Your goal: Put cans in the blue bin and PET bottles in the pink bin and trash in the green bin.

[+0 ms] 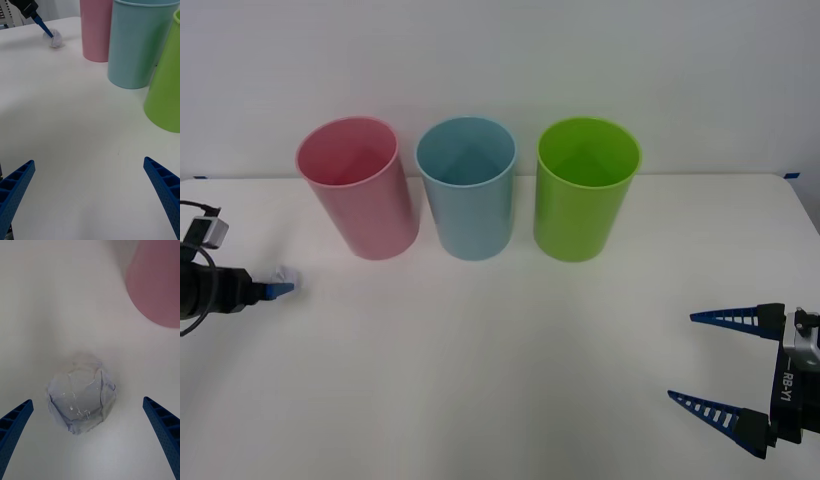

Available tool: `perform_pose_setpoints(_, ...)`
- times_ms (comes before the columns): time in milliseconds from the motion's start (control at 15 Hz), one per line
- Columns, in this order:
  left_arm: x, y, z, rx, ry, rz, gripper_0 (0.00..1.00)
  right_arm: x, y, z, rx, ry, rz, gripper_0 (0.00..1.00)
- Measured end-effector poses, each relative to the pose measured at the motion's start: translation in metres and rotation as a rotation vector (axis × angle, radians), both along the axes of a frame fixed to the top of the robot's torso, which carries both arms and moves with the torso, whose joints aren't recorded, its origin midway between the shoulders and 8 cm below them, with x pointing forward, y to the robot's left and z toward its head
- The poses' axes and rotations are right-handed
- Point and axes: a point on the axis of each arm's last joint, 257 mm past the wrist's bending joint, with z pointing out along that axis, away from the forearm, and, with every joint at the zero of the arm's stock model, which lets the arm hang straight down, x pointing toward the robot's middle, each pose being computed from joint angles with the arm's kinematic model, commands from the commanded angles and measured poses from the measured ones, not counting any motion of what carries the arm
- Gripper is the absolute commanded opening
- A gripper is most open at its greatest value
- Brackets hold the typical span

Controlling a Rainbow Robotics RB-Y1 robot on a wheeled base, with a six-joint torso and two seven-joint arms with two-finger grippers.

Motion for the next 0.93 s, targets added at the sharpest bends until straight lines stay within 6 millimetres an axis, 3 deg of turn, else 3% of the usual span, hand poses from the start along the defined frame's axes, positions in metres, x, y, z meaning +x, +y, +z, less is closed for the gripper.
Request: perform_pose_setpoints(933,0.016,-0.006,-0.016,0.004,0.001,0.011,1.00,0.000,0.000,0.000,0.000,0.000,0.000,1.00)
